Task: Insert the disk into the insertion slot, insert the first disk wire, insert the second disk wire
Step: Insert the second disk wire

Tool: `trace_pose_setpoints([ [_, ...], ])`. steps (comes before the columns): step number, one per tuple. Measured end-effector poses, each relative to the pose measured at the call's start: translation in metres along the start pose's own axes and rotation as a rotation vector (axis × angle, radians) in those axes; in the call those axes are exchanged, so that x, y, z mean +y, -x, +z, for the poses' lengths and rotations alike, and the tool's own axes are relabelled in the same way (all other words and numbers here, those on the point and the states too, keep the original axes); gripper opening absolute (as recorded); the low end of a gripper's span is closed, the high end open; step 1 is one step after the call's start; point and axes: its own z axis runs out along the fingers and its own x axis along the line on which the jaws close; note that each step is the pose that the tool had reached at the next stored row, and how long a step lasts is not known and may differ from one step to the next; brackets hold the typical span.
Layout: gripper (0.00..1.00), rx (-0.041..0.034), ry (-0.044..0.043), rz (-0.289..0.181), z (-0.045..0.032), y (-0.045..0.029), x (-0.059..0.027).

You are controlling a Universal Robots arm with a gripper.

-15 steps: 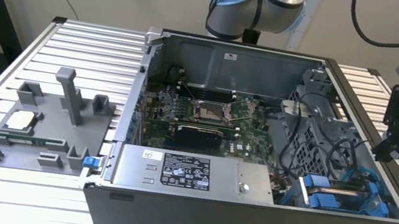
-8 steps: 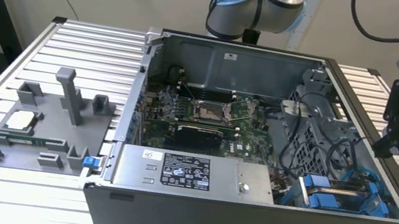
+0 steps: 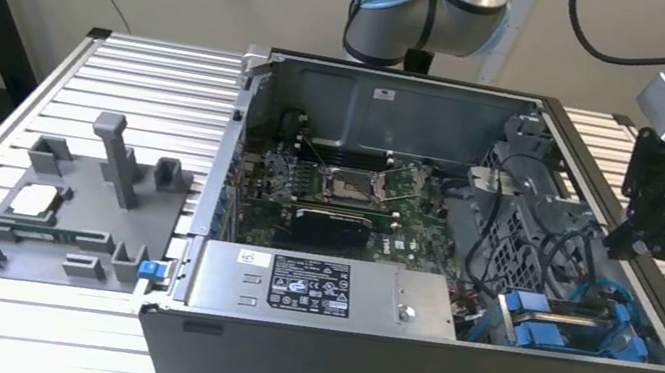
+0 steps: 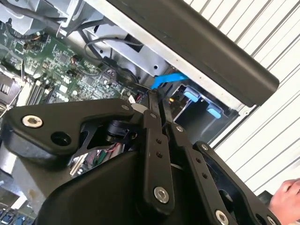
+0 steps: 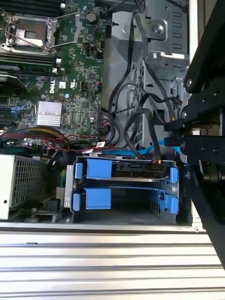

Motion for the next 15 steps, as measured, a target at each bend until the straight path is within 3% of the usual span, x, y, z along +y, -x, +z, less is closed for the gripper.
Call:
trace_pose_setpoints([
  [11,0.0,0.0,-0.0008,0.0,-0.004,-0.0007,0.0247],
  [15,0.0,0.0089,-0.0005,0.0,-0.0043,-0.0014,0.0303],
])
